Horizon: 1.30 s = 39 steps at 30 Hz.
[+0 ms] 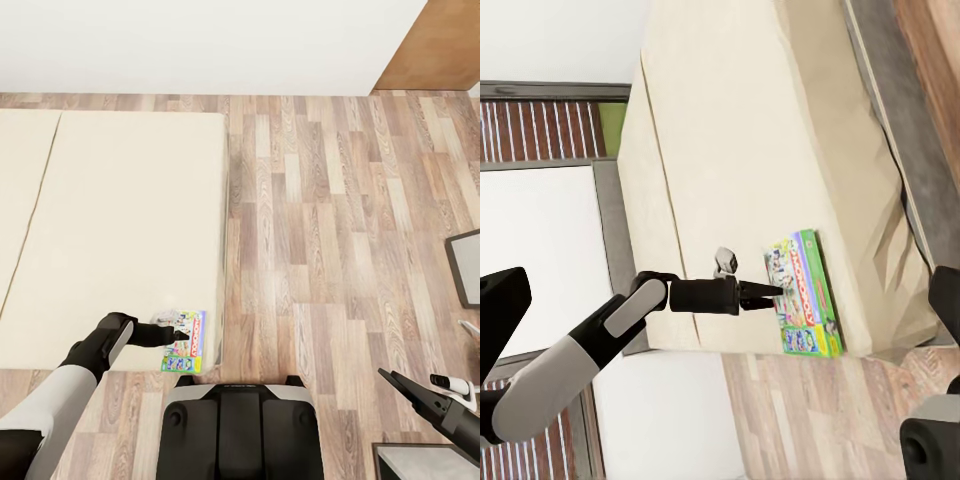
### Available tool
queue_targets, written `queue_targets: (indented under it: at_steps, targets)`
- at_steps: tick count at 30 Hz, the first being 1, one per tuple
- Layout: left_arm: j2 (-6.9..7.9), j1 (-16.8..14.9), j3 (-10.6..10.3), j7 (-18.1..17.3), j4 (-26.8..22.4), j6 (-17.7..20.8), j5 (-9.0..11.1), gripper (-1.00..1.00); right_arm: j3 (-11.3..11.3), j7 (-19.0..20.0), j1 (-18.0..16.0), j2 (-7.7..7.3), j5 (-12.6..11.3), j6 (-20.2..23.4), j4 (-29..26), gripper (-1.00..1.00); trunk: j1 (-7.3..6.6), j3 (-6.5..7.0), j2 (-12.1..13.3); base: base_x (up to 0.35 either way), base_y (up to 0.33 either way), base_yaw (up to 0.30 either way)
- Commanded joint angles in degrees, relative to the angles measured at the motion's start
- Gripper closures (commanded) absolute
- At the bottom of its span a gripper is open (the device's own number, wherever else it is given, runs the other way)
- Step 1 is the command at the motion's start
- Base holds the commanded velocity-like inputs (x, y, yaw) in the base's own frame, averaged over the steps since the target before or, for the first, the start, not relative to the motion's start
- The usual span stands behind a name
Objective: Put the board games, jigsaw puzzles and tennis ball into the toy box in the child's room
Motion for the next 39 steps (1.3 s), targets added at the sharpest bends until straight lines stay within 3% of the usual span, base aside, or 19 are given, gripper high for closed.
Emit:
queue_targets:
  at_steps: [1,36,39]
  targets:
    - [0.07,-0.01,-0.26,0.23,-0.06,0.37,0.60,-1.00,0.01,-0.06,0.03,-0.02,-0.27,0.38,-0.04,-1.00,0.04,-0.06,-0.09,0.000,-0.029,0.000]
    - [0.18,-0.01,0.14,0.22,-0.06,0.44,0.62,-1.00,0.09,-0.13,0.03,-0.02,-0.25,0.28,-0.04,-1.00,0.04,-0.06,-0.09,0.000,-0.058,0.000]
    - [-0.80,-0.86,-0.84,1.21,0.92,-0.54,-0.39,-1.00,-0.89,-0.23,1.01,0.96,-0.62,-0.17,-0.22,-1.00,0.04,-0.06,-0.09,0.000,0.000,0.000]
